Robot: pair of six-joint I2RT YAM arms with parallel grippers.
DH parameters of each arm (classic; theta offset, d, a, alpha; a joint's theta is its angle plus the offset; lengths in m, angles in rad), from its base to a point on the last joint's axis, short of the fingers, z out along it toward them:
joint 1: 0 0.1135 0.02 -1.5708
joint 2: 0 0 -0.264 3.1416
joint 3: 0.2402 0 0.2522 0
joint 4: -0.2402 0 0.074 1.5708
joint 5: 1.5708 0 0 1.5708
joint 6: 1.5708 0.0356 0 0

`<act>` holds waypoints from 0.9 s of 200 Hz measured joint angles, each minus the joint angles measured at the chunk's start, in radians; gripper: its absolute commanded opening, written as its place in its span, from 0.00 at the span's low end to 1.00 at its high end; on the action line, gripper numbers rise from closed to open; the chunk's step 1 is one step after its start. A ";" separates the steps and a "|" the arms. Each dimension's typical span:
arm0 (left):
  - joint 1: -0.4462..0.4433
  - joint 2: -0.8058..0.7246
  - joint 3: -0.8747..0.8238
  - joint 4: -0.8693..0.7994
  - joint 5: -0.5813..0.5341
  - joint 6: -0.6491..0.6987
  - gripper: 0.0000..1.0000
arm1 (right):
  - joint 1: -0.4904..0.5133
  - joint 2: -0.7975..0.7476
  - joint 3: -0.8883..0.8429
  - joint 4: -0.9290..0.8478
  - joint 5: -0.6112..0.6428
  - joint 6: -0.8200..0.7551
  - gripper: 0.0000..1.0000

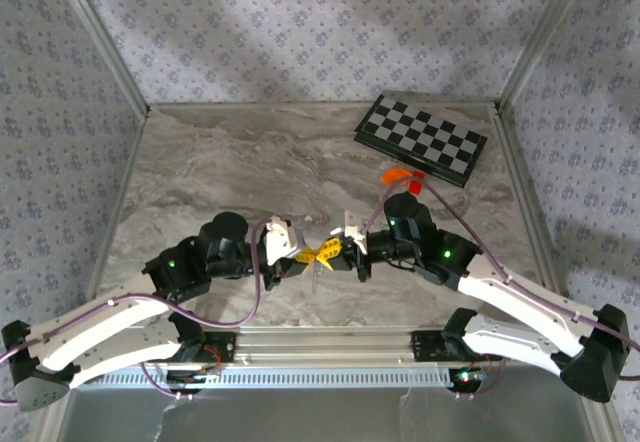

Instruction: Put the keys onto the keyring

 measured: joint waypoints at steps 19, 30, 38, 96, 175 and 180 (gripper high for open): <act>-0.003 -0.035 0.000 0.022 0.004 -0.013 0.35 | -0.010 -0.012 -0.003 0.023 -0.001 0.015 0.00; -0.005 -0.068 -0.006 0.046 0.004 -0.023 0.37 | -0.019 -0.025 -0.013 0.052 -0.005 0.031 0.00; -0.005 -0.095 -0.014 0.068 0.004 -0.031 0.38 | -0.029 -0.039 -0.026 0.080 -0.014 0.049 0.00; -0.005 -0.154 -0.052 0.155 0.023 -0.079 0.39 | -0.089 -0.080 -0.093 0.293 -0.110 0.194 0.00; -0.005 -0.115 -0.061 0.208 0.038 -0.092 0.33 | -0.075 -0.077 -0.094 0.357 -0.179 0.230 0.00; -0.005 -0.115 -0.061 0.209 0.039 -0.093 0.33 | -0.075 -0.076 -0.094 0.357 -0.182 0.230 0.00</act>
